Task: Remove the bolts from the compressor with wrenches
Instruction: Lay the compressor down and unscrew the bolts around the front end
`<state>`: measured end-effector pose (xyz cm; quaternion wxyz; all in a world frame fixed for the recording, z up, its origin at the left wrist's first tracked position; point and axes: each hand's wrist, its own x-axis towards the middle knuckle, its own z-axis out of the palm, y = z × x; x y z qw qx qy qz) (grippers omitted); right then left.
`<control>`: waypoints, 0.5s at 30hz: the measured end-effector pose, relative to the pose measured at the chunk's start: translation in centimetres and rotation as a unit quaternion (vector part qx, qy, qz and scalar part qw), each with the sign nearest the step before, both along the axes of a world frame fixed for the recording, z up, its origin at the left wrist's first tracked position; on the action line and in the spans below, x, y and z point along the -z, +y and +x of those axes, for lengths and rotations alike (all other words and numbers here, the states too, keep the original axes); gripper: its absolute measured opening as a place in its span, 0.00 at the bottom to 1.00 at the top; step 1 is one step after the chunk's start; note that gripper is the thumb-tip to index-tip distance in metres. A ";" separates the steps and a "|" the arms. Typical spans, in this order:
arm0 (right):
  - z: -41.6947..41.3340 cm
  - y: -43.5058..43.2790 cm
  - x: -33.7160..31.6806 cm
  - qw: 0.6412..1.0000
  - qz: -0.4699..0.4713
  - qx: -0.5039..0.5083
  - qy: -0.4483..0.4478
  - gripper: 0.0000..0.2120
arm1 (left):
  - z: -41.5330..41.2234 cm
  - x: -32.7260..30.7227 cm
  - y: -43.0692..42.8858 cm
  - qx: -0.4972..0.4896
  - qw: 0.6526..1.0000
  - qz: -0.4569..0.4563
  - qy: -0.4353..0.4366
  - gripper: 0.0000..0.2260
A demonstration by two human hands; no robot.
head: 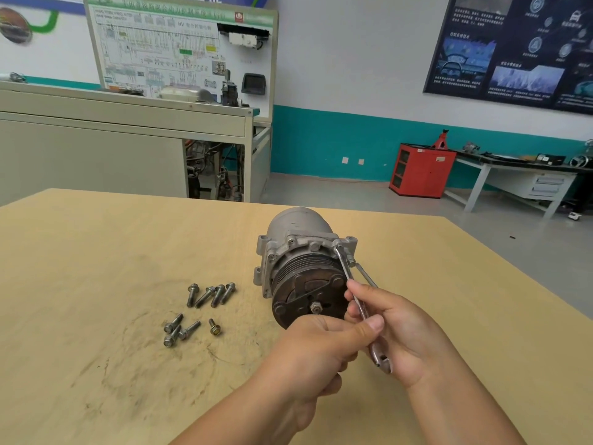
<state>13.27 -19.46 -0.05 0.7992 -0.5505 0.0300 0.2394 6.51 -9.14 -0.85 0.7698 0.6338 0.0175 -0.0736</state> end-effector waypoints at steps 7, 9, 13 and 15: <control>0.3 -1.1 0.1 0.999 0.010 -0.052 -0.006 0.10 | 0.4 0.6 -1.2 0.014 0.996 -0.087 -0.001 0.22; 0.4 -1.6 0.0 0.993 0.052 -0.101 0.015 0.13 | 0.6 0.6 -1.4 0.016 0.993 -0.119 0.012 0.18; 0.8 -1.9 -0.3 0.978 0.140 -0.145 0.053 0.10 | 0.6 0.1 -1.7 0.015 0.983 -0.181 0.029 0.11; 1.0 -1.8 -0.5 0.968 0.177 -0.164 0.072 0.16 | 0.5 -0.2 -1.8 0.020 0.978 -0.206 0.036 0.10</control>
